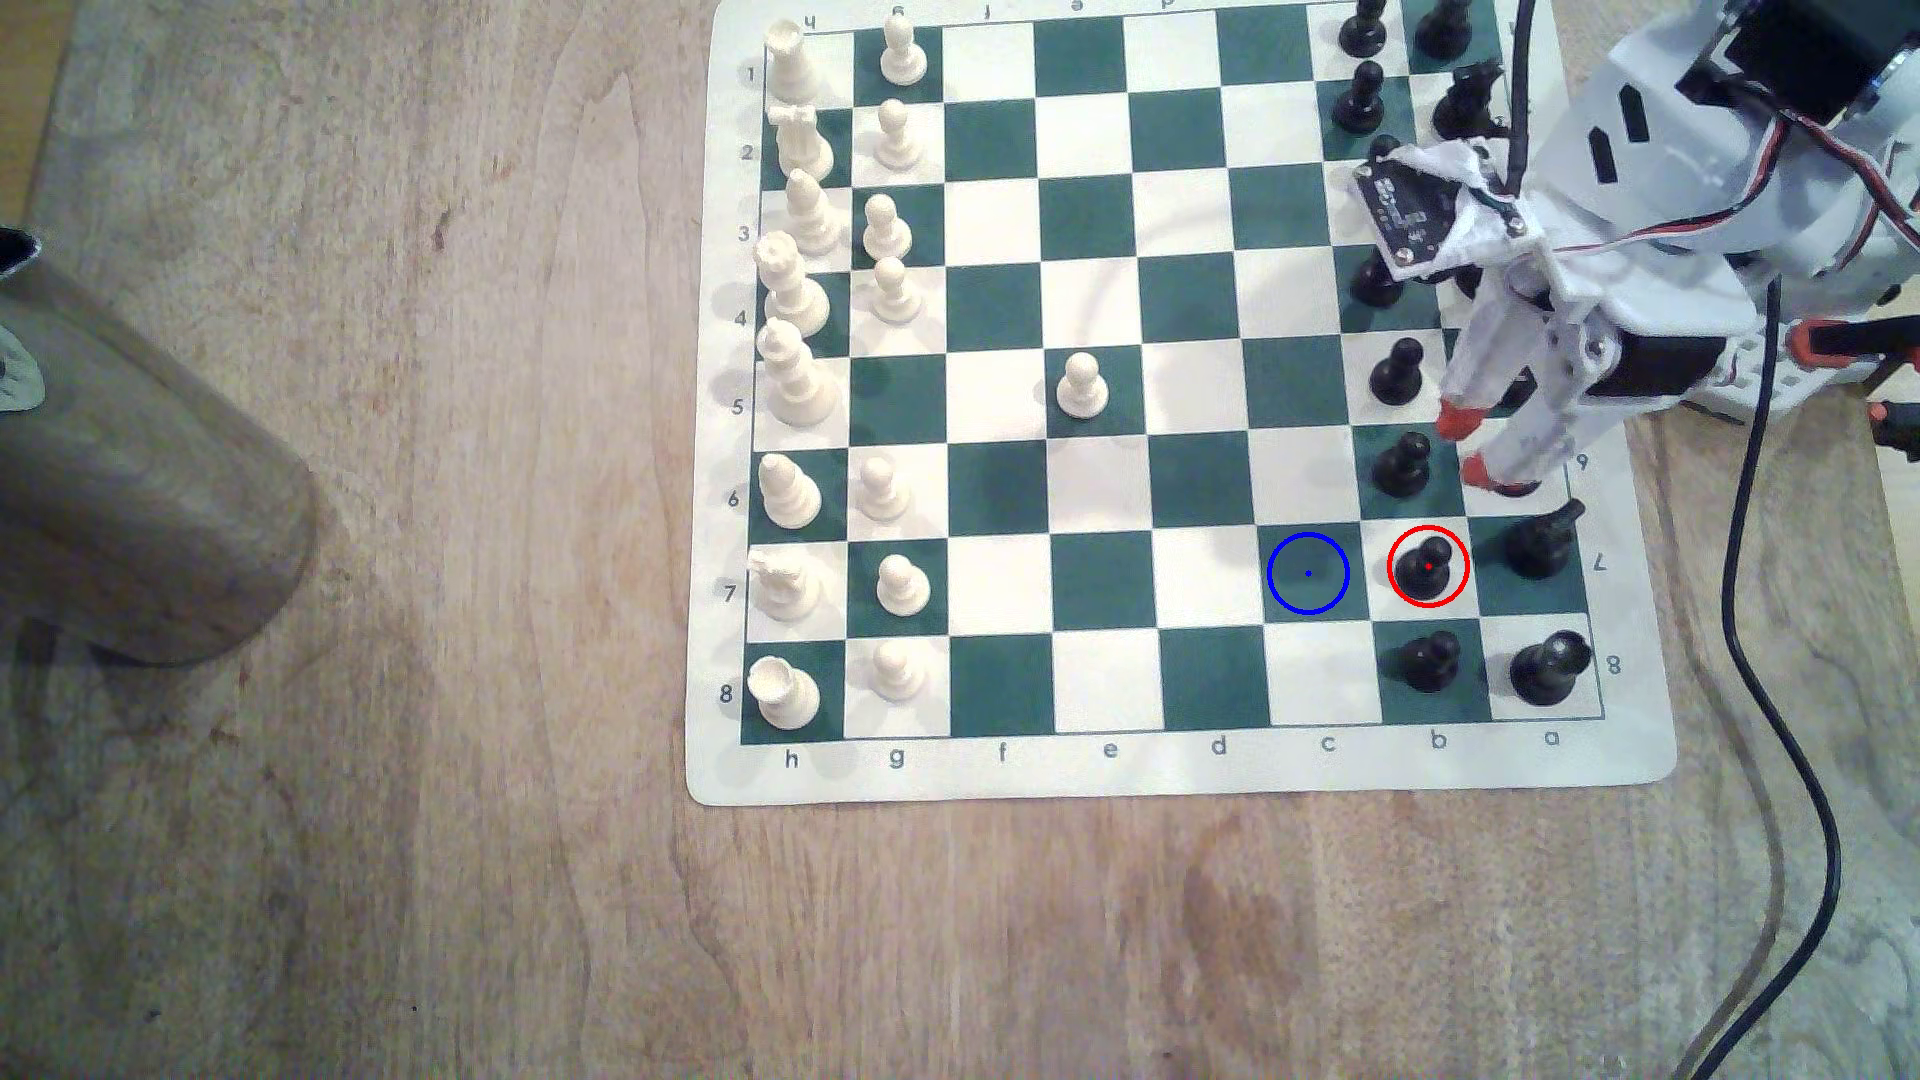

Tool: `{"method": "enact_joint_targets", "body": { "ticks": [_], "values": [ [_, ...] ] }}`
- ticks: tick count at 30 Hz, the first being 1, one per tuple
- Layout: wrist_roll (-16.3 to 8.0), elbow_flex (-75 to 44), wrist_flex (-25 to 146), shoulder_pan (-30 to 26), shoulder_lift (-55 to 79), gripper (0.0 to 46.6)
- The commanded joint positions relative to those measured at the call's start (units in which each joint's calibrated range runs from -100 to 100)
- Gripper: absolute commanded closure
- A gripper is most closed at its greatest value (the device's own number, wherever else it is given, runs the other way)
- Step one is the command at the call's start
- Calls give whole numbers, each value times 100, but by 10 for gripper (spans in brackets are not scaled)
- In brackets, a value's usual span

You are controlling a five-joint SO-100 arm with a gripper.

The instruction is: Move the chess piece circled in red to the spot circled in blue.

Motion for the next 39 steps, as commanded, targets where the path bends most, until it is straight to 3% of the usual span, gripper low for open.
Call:
{"method": "enact_joint_targets", "body": {
  "ticks": [1, 8, 26, 39],
  "values": [
    [59, 185, -274, -69, 229, 384],
    [20, 620, -905, -335, 628, 331],
    [63, 1091, -1986, -241, 1774, 378],
    [-15, 1336, -2166, -327, 1833, 362]
  ]
}}
